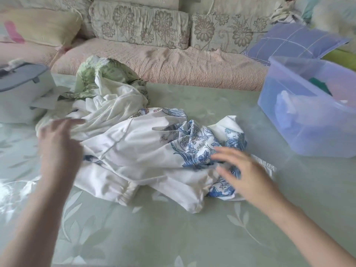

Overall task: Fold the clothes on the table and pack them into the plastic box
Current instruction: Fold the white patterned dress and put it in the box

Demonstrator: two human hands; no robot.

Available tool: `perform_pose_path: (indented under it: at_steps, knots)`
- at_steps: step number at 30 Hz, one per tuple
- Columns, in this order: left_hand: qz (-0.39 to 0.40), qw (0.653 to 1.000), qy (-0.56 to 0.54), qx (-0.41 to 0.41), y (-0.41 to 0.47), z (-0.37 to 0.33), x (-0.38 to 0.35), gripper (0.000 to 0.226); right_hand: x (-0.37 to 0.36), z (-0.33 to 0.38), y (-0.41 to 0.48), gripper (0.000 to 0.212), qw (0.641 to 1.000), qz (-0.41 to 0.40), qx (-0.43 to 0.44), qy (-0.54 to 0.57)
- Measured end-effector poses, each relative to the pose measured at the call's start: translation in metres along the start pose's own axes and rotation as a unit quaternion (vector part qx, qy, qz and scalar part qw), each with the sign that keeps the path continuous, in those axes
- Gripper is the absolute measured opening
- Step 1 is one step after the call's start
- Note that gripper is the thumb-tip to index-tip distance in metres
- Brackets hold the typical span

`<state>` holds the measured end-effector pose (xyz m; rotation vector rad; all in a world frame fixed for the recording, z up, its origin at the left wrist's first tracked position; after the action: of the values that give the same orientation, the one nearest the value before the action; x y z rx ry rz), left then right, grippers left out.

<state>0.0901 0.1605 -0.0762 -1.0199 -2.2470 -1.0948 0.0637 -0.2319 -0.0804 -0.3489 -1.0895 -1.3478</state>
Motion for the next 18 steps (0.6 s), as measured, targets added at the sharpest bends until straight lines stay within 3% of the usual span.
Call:
perform_pose_path:
  at_steps: [2, 4, 5, 7, 9, 11, 14, 18]
  knots:
    - [0.058, 0.994, -0.032, -0.090, -0.025, -0.072, -0.011, 0.042, 0.014, -0.021, 0.022, 0.047, 0.998, -0.022, -0.031, -0.048]
    - [0.168, 0.971, -0.092, -0.143, -0.051, -0.105, -0.042, 0.023, 0.000, -0.054, 0.033, 0.073, 0.981, 0.100, -0.116, -0.118]
    - [0.231, 0.951, -0.102, -0.179, -0.069, -0.119, -0.058, 0.030, -0.009, -0.070, 0.031, 0.080, 0.964, 0.163, -0.155, -0.144]
    - [0.336, 0.893, -0.098, -0.281, -0.117, -0.146, -0.086, 0.053, -0.019, -0.089, 0.028, 0.075, 0.951, 0.199, -0.158, -0.175]
    - [0.377, 0.861, -0.048, -0.338, -0.155, -0.152, -0.110, 0.067, -0.016, -0.093, 0.034, 0.043, 0.969, 0.129, -0.130, -0.165]
    - [0.374, 0.862, -0.026, -0.341, -0.164, -0.146, -0.121, 0.063, -0.003, -0.092, 0.038, 0.025, 0.983, 0.039, -0.129, -0.127]
    - [0.292, 0.888, -0.061, -0.350, -0.149, -0.149, -0.115, 0.032, 0.013, -0.077, 0.046, 0.017, 0.988, -0.025, -0.149, 0.018]
    - [0.181, 0.963, -0.066, -0.187, -0.097, -0.124, -0.084, 0.012, 0.037, -0.047, 0.066, 0.034, 0.990, -0.069, -0.104, 0.070]
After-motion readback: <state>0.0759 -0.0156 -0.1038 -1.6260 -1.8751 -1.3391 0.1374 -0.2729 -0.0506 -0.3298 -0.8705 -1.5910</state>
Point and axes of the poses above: each hand's wrist, its own y-axis towards the middle knuckle, its own x-axis out of the back of the hand, z = x × y, the point moved 9 cm from there along y, towards the middle knuckle, and after that the axes turned 2 degrees about -z, right-handed, at the moved point
